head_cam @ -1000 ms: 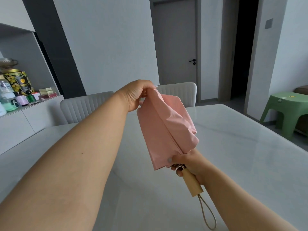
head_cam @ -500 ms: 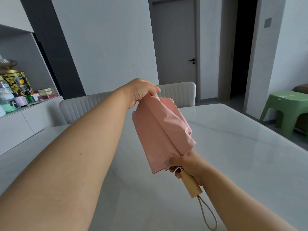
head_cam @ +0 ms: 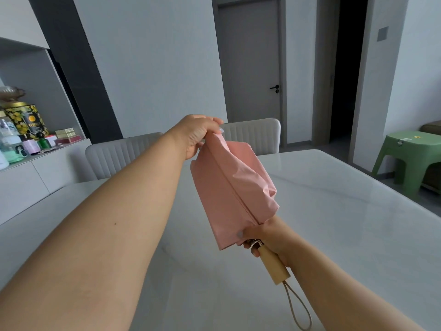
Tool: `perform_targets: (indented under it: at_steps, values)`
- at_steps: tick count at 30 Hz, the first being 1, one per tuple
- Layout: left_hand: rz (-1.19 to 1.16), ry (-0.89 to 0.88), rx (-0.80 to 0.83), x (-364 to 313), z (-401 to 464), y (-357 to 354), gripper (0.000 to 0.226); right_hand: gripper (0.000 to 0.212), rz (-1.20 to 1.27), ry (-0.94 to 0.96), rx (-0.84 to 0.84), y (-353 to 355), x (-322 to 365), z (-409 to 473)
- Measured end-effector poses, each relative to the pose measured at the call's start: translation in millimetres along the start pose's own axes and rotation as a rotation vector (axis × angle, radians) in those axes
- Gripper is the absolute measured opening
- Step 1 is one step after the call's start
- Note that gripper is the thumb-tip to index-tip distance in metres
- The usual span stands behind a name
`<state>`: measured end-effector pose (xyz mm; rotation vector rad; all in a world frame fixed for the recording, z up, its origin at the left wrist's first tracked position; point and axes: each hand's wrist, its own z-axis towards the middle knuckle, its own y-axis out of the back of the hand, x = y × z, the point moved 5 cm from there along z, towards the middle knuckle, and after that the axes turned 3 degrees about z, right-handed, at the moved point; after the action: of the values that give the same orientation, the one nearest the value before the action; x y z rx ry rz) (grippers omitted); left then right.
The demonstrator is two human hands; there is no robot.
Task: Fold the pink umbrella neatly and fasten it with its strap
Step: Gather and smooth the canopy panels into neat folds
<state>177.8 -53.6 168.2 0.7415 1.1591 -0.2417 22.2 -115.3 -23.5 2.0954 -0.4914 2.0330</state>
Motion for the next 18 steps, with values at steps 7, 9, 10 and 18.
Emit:
perform_targets:
  at_steps: [7, 9, 10, 18]
  values:
    - [0.056, -0.019, -0.048, -5.2, 0.7, -0.6, 0.011, 0.039, -0.013, -0.047, -0.02, 2.0, -4.1, 1.1]
    - [0.047, -0.018, -0.068, -4.7, 3.7, 1.4, 0.015, 0.036, -0.019, -0.045, -0.02, 1.6, -3.6, 1.3]
    - [0.019, -0.007, -0.076, -3.0, 4.3, 2.7, 0.012, 0.036, -0.015, -0.04, -0.021, 1.6, -2.7, 1.3]
    - [-0.092, 0.109, 0.048, 3.0, 2.9, 1.8, 0.015, 0.039, -0.007, -0.017, -0.034, 6.2, -2.0, 3.1]
